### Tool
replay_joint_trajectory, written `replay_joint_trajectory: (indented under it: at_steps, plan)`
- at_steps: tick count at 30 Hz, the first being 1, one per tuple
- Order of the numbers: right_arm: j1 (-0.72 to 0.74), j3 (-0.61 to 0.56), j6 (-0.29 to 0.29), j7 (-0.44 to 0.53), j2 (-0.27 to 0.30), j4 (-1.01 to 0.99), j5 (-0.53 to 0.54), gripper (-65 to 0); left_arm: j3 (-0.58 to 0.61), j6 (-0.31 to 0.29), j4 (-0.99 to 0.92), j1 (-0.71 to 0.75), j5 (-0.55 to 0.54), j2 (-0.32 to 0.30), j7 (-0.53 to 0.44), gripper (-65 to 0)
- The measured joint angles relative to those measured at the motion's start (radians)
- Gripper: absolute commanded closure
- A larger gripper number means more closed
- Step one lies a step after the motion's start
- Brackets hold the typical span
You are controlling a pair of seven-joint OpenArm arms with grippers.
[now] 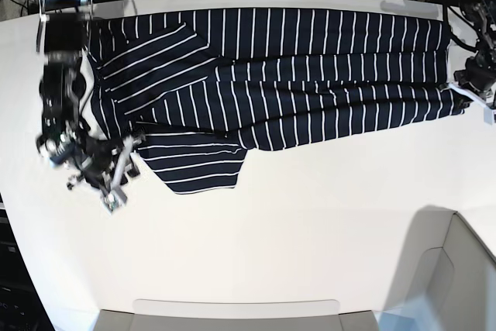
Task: Fold the T-shirt properly
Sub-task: 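Fold the hem up over the shirt toward the folded edge with both grippers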
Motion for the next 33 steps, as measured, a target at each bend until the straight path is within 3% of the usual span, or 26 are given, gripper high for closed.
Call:
replay_joint_trajectory:
  at_steps: [4,8,22,28,31,33]
  plan:
    - [0.101,-0.01,0.001,0.116,-0.048,-0.228,0.012,-15.1,0.0,0.003,0.0,-0.002,0.005,0.022,-0.002,0.0]
    - [0.166,-0.008,-0.004,0.102,-0.057,-0.418,-0.014,-15.1,0.0,0.005,0.0,0.0,0.005,0.04,-0.004,0.0]
    - [0.212,-0.017,-0.005,0.112,-0.119,-0.564,-0.008,-15.1,0.0,0.003,0.0,-0.002,0.004,0.045,-0.004,0.0]
    - [0.237,-0.185,-0.008,0.145,-0.123,-0.6,0.015,-14.6,0.0,0.003,0.0,-0.002,0.004,0.045,-0.004,0.0]
    - [0.253,-0.204,-0.008,0.15,-0.124,-0.623,0.015,-9.6,0.0,0.003,0.0,-0.002,0.004,0.045,-0.003,0.0]
    - [0.25,-0.204,-0.008,0.155,-0.129,-0.622,0.015,-1.3,0.0,0.003,0.0,-0.002,0.003,0.045,-0.004,0.0]
